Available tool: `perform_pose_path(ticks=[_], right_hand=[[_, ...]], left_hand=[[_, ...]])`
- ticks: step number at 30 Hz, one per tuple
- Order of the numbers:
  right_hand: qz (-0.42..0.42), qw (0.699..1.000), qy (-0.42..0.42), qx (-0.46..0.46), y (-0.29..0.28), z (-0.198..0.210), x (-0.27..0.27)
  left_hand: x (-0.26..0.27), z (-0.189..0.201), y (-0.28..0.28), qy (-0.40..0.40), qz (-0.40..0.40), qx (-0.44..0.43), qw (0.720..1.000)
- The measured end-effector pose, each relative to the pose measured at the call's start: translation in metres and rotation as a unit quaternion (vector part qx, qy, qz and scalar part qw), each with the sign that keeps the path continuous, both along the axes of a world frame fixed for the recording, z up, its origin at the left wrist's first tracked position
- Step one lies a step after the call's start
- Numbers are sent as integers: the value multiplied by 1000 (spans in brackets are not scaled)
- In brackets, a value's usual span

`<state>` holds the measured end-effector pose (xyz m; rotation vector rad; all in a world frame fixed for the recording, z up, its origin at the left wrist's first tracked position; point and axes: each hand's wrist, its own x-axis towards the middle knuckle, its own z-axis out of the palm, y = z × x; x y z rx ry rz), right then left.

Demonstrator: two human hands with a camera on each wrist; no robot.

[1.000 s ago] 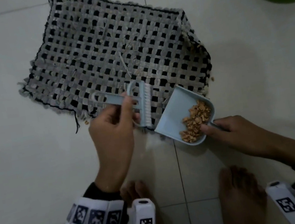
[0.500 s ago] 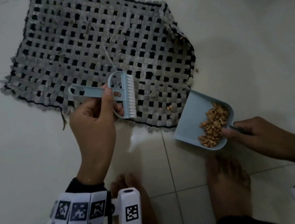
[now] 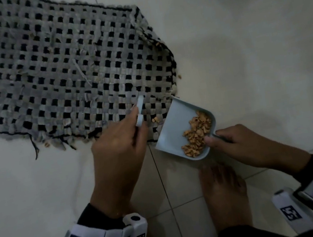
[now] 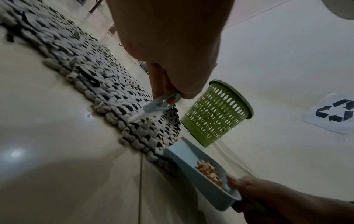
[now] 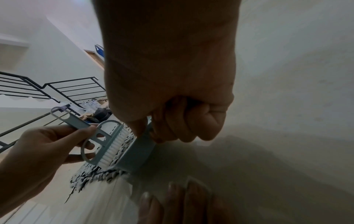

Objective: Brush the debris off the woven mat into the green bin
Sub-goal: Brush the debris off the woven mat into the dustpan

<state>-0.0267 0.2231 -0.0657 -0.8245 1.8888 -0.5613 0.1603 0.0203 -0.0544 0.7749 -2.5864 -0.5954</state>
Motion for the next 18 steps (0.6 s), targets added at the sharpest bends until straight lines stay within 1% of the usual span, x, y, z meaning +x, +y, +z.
perform_pose_path(ticks=[3, 5, 10, 12, 14, 16, 18], right_hand=[[6, 1000, 22, 19, -3, -5, -1], [8, 999, 22, 29, -4, -8, -4], [30, 998, 21, 42, -5, -14, -10], [41, 998, 26, 46, -5, -17, -11], [40, 998, 24, 51, -6, -18, -12], [30, 998, 17, 58, -7, -18, -11], [21, 998, 7, 64, -6, -17, -11]], left_hand=[[0, -2, 5, -7, -2, -6, 1000], [-1, -3, 10, -12, -17, -3, 1000], [-13, -4, 33, 7, -115, 15, 993], [-17, -4, 45, 2, -143, 26, 989], [-18, -2, 51, 9, -149, 43, 988], [-14, 2, 49, 36, -136, 58, 988], [-7, 5, 40, 54, -116, 56, 990]])
